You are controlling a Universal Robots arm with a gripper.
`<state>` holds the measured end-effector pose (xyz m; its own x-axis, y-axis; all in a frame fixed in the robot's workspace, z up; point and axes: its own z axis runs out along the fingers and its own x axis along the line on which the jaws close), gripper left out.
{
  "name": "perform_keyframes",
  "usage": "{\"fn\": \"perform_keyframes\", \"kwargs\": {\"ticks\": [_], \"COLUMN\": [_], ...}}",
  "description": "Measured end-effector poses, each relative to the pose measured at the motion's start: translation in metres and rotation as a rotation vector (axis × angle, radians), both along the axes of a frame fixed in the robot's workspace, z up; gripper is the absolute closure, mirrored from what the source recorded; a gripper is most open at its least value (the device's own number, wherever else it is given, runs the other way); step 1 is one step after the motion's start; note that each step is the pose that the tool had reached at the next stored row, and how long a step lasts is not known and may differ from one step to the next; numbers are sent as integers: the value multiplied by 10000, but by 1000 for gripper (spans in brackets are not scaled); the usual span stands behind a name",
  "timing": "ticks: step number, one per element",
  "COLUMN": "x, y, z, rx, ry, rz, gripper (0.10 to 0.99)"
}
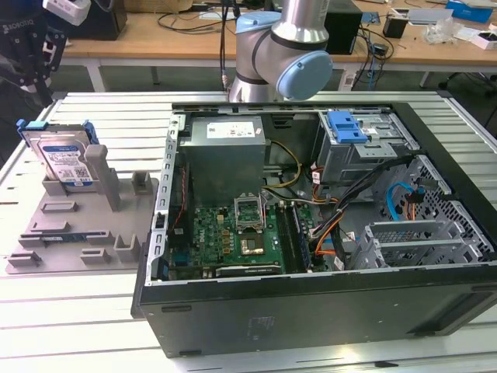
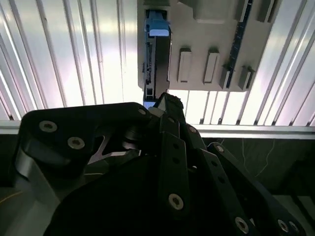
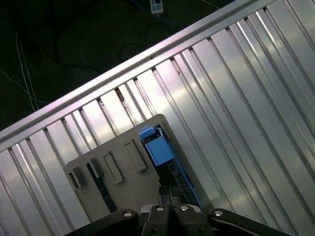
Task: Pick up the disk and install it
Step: 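Pick up the disk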
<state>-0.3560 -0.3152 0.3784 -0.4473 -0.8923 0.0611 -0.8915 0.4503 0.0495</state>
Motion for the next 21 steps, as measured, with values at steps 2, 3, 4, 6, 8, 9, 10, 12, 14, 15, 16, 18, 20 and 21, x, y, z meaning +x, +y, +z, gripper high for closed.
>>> {"fn": "perform_keyframes", "kwargs": {"ticks": [2, 3, 4, 6, 8, 9, 10, 12, 14, 15, 16, 18, 20, 21], "x": [0, 0, 0, 0, 0, 0, 0, 0, 0, 0, 0, 0, 0, 0], "y": [0, 0, 0, 0, 0, 0, 0, 0, 0, 0, 0, 0, 0, 0], "z": [-3, -4, -5, -6, -7, -7, -8, -9, -11, -12, -12, -12, -12, -12], "rx": [0, 0, 0, 0, 0, 0, 0, 0, 1, 0, 0, 0, 0, 0], "ry": [1, 1, 1, 1, 1, 1, 1, 1, 2, 0, 1, 1, 0, 0], "rz": [480, 719, 969, 1422, 1798, 1984, 2169, 2522, 3255, 3258, 3260, 3263, 3267, 3269], "gripper": [980, 980, 980, 980, 980, 980, 980, 980, 980, 980, 980, 980, 980, 980]}}
